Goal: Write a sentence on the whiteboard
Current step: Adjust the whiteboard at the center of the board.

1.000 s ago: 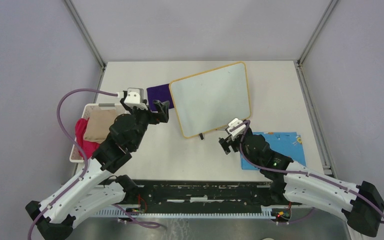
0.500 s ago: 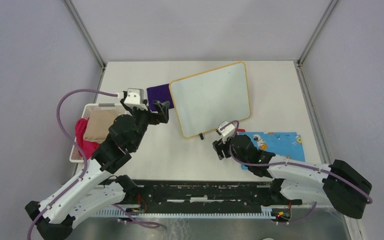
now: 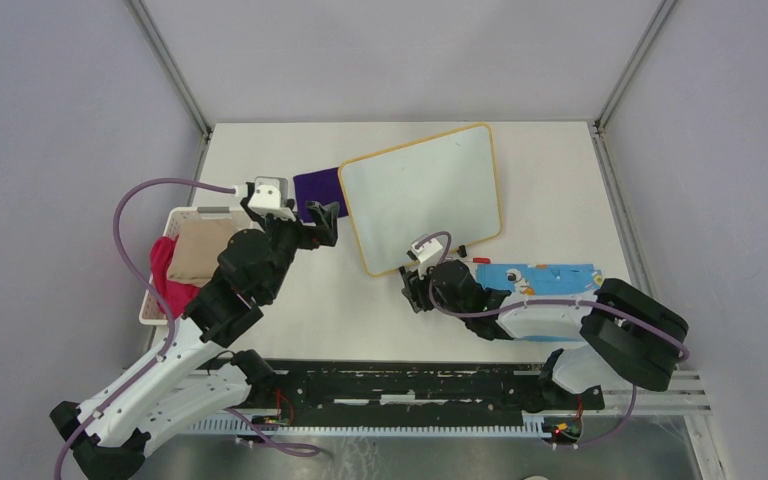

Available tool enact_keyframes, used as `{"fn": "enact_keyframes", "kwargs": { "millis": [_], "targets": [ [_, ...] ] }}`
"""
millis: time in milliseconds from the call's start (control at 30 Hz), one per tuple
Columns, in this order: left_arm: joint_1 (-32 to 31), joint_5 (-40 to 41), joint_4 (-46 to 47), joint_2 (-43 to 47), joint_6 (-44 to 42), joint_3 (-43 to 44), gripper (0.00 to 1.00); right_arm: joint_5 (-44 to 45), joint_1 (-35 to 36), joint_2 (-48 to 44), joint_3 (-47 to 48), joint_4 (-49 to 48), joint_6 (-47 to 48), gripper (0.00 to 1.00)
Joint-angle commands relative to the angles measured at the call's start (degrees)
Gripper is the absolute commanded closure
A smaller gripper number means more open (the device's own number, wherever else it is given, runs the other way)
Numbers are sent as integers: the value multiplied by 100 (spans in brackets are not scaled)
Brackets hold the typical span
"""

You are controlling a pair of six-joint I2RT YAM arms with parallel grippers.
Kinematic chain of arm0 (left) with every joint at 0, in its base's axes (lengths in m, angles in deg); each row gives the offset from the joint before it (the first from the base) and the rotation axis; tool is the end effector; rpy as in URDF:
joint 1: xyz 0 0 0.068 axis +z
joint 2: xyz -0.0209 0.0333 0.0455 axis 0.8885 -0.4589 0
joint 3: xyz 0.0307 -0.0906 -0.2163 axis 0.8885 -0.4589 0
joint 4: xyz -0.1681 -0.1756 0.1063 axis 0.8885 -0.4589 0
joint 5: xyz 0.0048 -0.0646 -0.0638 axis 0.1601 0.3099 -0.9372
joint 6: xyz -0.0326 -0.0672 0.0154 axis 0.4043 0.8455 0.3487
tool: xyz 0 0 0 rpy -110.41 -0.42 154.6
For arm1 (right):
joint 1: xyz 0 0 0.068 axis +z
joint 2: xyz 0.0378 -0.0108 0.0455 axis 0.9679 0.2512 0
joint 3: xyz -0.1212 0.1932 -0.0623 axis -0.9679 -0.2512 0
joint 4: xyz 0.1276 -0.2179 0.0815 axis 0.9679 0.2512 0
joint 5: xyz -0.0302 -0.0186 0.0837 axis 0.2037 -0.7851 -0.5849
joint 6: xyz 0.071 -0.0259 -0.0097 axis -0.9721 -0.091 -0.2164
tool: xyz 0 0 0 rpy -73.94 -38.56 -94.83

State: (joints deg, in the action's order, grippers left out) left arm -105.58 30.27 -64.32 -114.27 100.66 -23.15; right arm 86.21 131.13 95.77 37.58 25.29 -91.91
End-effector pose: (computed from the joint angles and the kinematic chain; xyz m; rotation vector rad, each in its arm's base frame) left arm 0.1854 -0.1302 0.3395 0.0445 1.6010 -0.3445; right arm 0.1782 0.2378 0.1055 -0.6082 2.0272 0.5438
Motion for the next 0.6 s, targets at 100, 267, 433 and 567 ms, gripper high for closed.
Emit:
{"fn": "enact_keyframes", "kwargs": {
  "millis": [100, 267, 433, 567],
  "targets": [
    [-35, 249, 217, 34, -213, 57, 4, 243, 29, 601, 654, -354, -304, 51],
    [-44, 338, 207, 21, -199, 55, 4, 305, 31, 1083, 966, -289, -422, 56],
    [-61, 511, 207, 5, -197, 51, 4, 381, 29, 1415, 1190, -290, -514, 61],
    [-70, 537, 198, -31, -203, 45, 4, 567, 48, 1597, 1321, -273, -545, 65]
  ]
}}
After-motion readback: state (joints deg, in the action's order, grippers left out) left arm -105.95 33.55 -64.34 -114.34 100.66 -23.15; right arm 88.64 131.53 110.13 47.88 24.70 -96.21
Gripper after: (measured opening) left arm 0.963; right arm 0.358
